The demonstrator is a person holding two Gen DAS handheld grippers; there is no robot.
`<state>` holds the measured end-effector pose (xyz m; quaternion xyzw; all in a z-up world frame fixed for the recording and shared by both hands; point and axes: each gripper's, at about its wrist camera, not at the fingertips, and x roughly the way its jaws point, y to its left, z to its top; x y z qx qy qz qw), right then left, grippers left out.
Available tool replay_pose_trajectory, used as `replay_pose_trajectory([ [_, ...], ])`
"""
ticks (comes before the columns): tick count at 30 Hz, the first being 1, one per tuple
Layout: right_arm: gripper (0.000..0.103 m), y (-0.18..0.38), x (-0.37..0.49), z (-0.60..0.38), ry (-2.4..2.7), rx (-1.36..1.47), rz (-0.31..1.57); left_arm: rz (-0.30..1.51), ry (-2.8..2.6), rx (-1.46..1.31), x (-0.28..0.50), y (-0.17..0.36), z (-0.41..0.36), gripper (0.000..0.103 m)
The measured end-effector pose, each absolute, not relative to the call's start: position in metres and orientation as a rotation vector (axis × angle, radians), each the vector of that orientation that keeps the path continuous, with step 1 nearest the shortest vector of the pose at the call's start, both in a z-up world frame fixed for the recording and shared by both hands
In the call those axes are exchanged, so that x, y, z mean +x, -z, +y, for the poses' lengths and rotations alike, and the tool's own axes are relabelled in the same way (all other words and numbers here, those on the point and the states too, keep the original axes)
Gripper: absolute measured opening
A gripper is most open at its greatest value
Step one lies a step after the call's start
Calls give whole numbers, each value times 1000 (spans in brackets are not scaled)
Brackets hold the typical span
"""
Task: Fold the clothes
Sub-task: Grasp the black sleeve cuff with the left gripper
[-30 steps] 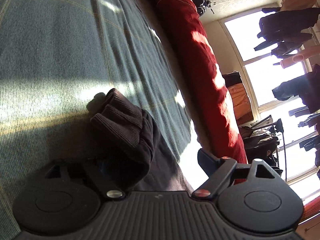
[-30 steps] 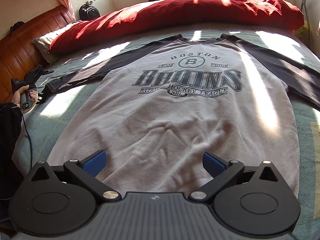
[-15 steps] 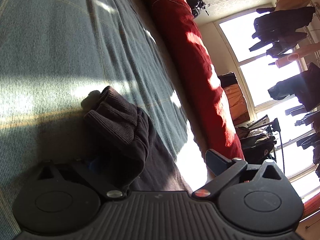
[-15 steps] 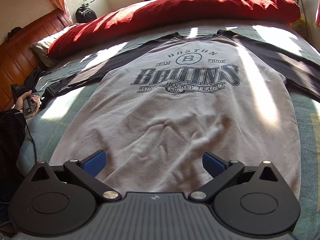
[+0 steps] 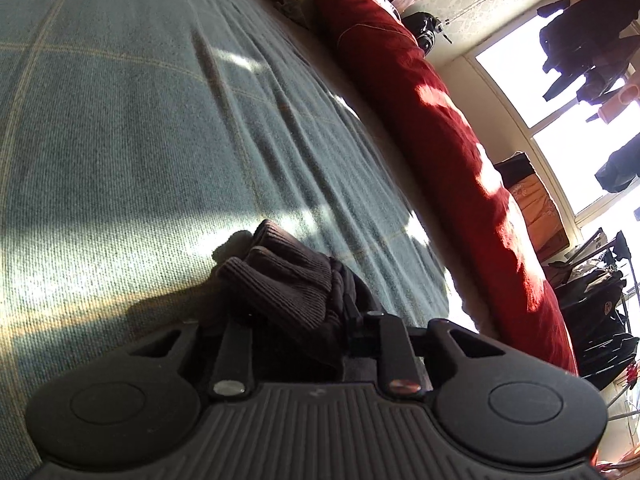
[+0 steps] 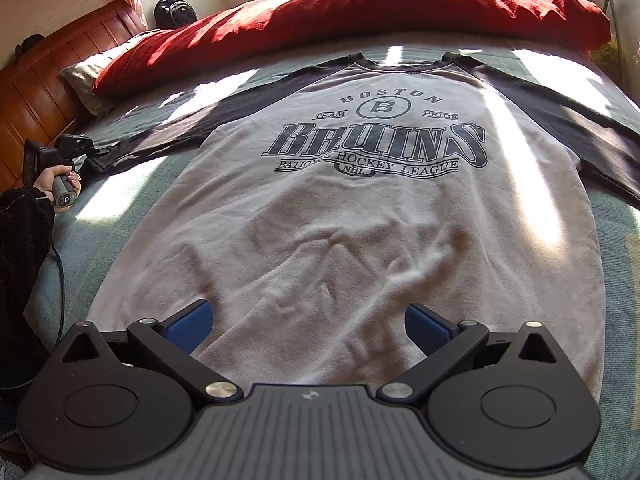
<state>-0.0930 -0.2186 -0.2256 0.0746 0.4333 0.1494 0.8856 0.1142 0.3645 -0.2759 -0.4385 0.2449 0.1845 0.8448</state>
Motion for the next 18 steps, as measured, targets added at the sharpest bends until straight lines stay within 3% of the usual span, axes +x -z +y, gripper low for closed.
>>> replay_pose_trajectory([
  [18, 103, 183, -77, -189, -512, 48, 804, 565, -302, -632, 131, 208, 319, 21],
])
